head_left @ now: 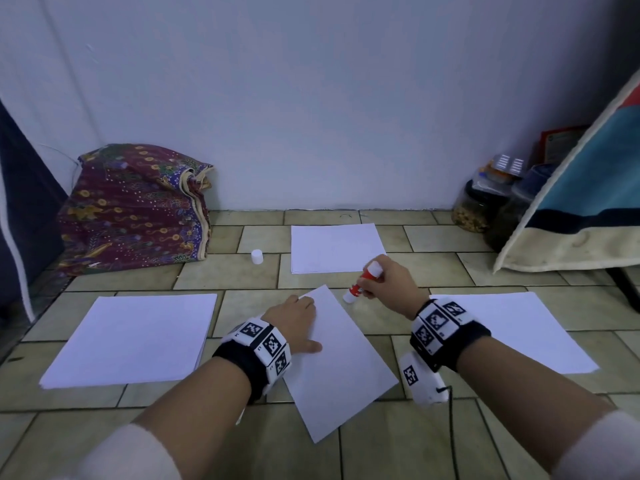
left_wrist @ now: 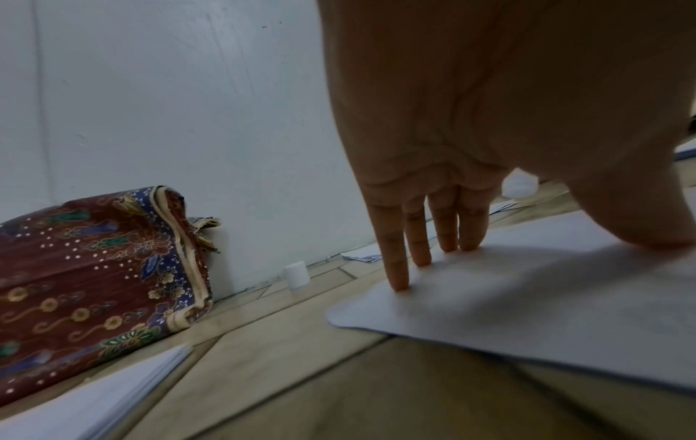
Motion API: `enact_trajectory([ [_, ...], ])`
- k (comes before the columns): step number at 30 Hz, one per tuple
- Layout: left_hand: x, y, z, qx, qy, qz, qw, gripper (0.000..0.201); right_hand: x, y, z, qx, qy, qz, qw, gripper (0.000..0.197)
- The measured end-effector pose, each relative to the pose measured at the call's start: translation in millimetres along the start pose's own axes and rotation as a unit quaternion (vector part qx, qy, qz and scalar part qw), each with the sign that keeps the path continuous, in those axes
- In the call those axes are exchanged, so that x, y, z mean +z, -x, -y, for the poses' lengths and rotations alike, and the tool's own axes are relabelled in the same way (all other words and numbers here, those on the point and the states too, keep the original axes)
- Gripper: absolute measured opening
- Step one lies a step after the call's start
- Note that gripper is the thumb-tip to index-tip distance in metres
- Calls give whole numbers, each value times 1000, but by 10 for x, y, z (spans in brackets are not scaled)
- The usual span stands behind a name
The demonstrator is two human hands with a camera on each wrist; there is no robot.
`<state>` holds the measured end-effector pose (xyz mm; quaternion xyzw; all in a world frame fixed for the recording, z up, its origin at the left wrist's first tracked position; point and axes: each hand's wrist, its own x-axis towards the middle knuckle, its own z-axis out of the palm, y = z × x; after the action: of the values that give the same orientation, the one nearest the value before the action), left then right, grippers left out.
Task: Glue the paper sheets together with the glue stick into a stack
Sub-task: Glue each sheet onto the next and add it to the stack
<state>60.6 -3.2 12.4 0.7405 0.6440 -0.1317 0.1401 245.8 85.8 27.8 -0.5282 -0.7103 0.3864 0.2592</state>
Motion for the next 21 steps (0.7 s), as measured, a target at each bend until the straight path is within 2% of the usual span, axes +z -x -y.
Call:
enact_trajectory([
  [3, 14, -26, -28, -15, 12, -2, 1000, 73, 160, -68, 158, -39, 51, 24, 998, 18],
  [10, 46, 5, -22, -16, 10, -8, 1000, 76, 422, -187, 291, -78, 142, 69, 984, 18],
  [21, 80, -15, 10, -16, 15, -9, 1000, 74, 116, 59, 120, -123, 234, 190, 946, 24],
])
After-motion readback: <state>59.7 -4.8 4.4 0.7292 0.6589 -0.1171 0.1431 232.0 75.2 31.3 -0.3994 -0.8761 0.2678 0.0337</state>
